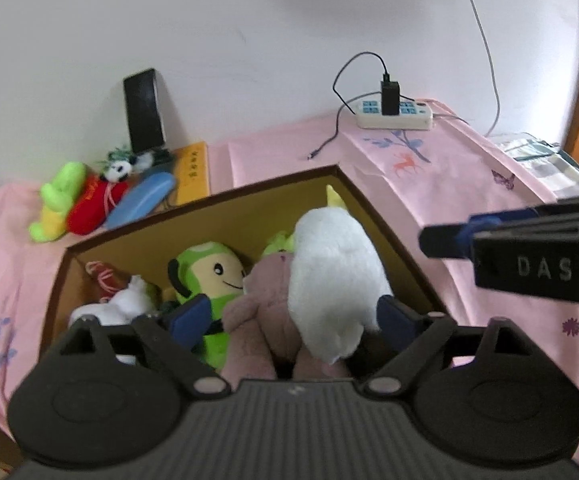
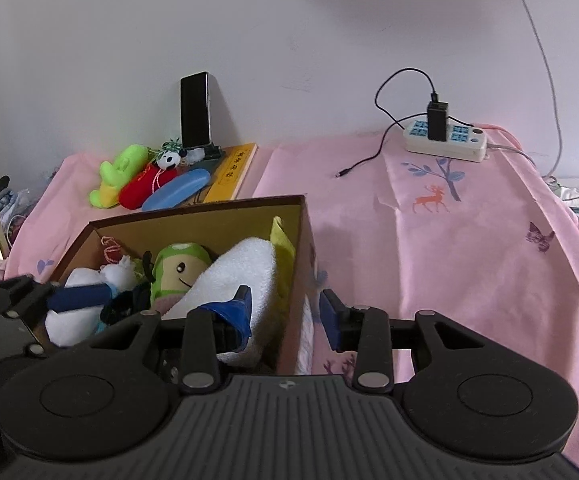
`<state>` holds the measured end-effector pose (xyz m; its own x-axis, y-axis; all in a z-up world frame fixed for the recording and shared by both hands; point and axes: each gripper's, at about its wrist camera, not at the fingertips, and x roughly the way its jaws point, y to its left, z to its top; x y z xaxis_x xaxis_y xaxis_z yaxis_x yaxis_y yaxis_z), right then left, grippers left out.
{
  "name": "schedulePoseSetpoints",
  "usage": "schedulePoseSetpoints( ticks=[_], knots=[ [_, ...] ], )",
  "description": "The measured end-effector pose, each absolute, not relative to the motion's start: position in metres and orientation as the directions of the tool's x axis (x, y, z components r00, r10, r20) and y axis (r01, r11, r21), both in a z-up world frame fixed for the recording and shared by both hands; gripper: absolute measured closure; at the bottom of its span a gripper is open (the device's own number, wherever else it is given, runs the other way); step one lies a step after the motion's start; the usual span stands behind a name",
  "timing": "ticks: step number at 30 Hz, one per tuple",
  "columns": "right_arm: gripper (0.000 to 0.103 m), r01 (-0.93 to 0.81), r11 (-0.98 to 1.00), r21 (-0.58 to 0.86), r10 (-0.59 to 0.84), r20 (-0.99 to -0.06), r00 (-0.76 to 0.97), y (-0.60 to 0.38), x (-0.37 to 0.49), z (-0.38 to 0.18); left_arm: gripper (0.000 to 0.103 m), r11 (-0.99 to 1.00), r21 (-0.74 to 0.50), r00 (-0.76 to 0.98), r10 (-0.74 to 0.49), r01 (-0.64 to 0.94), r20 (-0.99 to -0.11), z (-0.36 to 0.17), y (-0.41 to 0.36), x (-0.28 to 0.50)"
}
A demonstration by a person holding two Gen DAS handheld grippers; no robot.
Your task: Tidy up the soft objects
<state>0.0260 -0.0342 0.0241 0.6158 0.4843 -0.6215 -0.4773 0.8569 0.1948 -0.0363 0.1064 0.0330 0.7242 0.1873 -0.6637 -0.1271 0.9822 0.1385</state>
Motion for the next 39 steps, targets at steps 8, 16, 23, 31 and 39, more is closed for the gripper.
schedulePoseSetpoints(
  ticks=[8,16,23,31,39],
  knots=[
    [0.082,-0.437,0.881,0.18,0.44,-0.652,0.618,-0.082,0.016,0.021,0.01,0.981,0.152,0.716,0.192,-0.121,-0.671,0.037,0.056,-0.04],
    [0.082,-0.378,0.911,0.164,0.382,-0.677,0.629,-0.135,0.008,0.013,0.01,0.984,0.173,0.706,0.155,-0.046,-0.691,0.028,-0.009,-0.038],
    [0.082,-0.339,0.929,0.151,0.342,-0.7,0.627,-0.171,0.002,0.004,0.01,0.984,0.181,0.688,0.128,0.005,-0.714,0.017,-0.049,-0.037],
    [0.082,-0.359,0.923,0.14,0.348,-0.701,0.623,-0.175,-0.005,0.001,0.01,0.983,0.173,0.67,0.164,-0.053,-0.724,0.018,-0.05,-0.042],
    [0.082,-0.424,0.893,0.149,0.408,-0.665,0.625,-0.132,-0.003,0.017,0.01,0.959,0.165,0.674,0.281,-0.231,-0.683,0.037,0.005,-0.059]
  ],
)
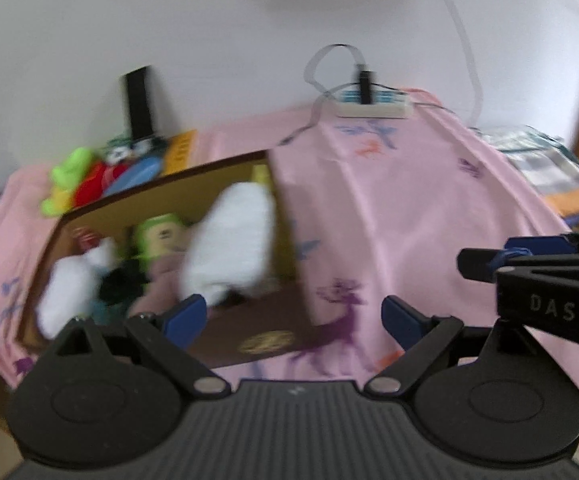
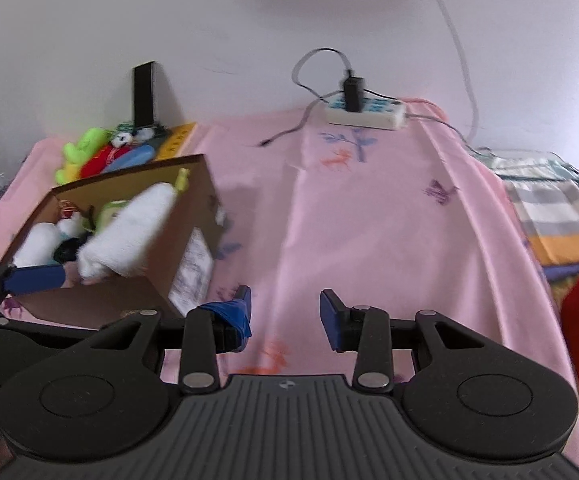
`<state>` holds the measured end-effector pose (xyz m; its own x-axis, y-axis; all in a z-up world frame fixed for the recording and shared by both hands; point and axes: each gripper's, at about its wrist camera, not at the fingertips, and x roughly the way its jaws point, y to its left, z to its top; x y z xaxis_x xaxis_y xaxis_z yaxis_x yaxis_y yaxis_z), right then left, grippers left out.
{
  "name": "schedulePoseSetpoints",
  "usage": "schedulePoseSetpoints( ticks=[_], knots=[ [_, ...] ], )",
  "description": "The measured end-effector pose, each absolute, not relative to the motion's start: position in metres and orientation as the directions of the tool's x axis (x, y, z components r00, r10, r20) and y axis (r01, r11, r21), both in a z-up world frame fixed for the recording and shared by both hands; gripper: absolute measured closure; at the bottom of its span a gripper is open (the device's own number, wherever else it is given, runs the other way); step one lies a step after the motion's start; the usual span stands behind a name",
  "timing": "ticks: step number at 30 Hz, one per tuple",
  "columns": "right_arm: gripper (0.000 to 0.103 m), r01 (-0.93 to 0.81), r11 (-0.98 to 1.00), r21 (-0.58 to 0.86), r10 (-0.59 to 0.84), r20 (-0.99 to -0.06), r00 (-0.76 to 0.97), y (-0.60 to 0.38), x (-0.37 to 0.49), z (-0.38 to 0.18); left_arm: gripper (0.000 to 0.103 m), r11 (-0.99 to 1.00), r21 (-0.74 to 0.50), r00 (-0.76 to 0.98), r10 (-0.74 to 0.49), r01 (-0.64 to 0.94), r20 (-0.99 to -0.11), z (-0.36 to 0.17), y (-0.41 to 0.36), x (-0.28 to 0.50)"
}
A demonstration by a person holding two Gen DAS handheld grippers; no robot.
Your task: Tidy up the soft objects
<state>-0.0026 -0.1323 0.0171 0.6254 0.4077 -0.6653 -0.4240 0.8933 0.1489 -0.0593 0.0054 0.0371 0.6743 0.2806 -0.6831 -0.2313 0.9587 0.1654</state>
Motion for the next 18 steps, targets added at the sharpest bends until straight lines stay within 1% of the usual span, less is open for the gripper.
schedulePoseSetpoints(
  ticks=[3,10,13,18],
  knots=[
    [0.082,-0.458,0.878,0.138,0.425,-0.664,0.615,-0.106,-0.004,0.021,0.01,0.939,0.167,0.648,0.329,-0.3,-0.687,0.04,0.033,-0.066],
    [0.082,-0.499,0.855,0.141,0.456,-0.664,0.592,-0.047,-0.008,0.026,0.01,0.92,0.132,0.622,0.351,-0.37,-0.7,0.046,0.098,-0.08],
    [0.082,-0.51,0.849,0.138,0.462,-0.66,0.592,-0.027,-0.01,0.028,0.01,0.916,0.11,0.622,0.346,-0.386,-0.703,0.045,0.121,-0.085],
    [0.082,-0.499,0.856,0.137,0.456,-0.657,0.601,-0.003,-0.01,0.027,0.012,0.912,0.133,0.633,0.369,-0.388,-0.681,0.044,0.144,-0.086]
  ],
)
